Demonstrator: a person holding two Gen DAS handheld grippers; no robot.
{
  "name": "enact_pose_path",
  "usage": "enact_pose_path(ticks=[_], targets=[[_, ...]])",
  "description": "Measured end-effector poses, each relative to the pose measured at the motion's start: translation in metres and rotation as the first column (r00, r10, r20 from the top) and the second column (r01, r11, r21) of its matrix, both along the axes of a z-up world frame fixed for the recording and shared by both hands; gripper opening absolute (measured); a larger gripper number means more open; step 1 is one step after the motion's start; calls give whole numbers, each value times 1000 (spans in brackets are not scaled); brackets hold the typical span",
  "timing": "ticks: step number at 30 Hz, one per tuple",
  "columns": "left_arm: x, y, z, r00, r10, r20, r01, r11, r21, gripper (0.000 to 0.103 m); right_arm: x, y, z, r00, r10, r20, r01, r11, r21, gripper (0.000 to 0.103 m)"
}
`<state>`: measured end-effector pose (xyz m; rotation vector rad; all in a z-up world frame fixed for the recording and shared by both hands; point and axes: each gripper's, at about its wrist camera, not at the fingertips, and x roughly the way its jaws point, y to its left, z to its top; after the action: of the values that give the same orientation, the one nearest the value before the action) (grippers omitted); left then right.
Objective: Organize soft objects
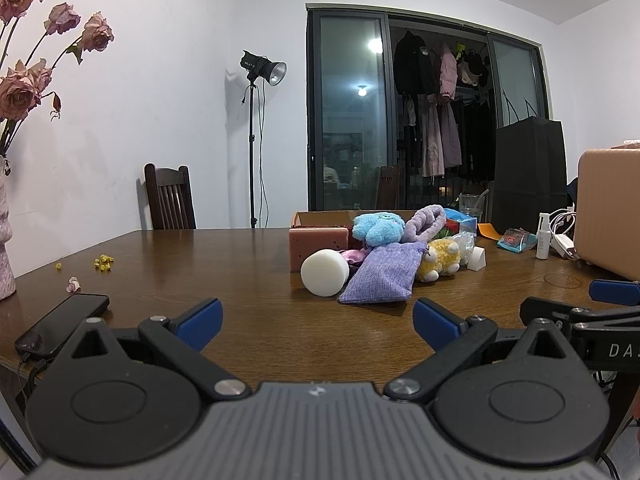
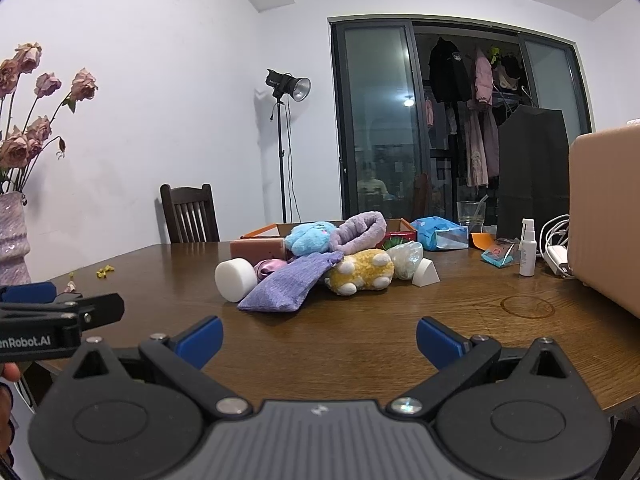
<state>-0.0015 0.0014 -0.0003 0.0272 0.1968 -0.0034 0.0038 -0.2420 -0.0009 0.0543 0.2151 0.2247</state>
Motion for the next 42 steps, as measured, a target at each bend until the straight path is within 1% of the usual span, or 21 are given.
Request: enact_pose_path(ticks=[17,20,23,26,28,30,33,35,36,38,39,42], targets=[[1,1,1,1000,-6,-8,6,1000,3,103,1,-1,0,1000,-1,-1,1,1000,3,103],[10,0,3,1000,-19,-5,19,1000,19,103,4,-3,4,1000,-6,8,6,1000,0,103],[29,0,9,1000,-10,12,9,999,44,103,12,-7,8,999,-23,25,24,1000,-13,103],[56,2,16,1000,11,15,-12,999,44,103,30,-11,12,999,-38,30,39,999,-28,103],[76,5,20,1000,18,-5,-18,1000,26,103,43,-14,15,998,-44,36,45,998,-32,103],[97,8,22,999,27,-45,-27,1000,-7,103,60,-17,18,998,-54,35,55,998,-36,103],[130,10,20,992,17,-127,-22,999,-40,103,92,-20,23,999,-41,0,41,998,-39,103],[151,12,15,984,0,-176,-15,996,-84,103,118,-21,29,999,-12,-32,11,999,-30,103],[161,13,13,979,-4,-204,-19,994,-108,103,130,-21,31,999,18,-48,-19,1000,-25,103],[176,14,9,969,-6,-247,-31,989,-145,103,161,-19,35,992,81,-98,-81,997,0,97],[183,12,7,965,-12,-263,-29,988,-153,103,175,-16,36,987,104,-119,-103,995,11,95],[198,4,3,955,-28,-296,-22,986,-163,103,215,-2,36,977,145,-154,-145,989,13,82]])
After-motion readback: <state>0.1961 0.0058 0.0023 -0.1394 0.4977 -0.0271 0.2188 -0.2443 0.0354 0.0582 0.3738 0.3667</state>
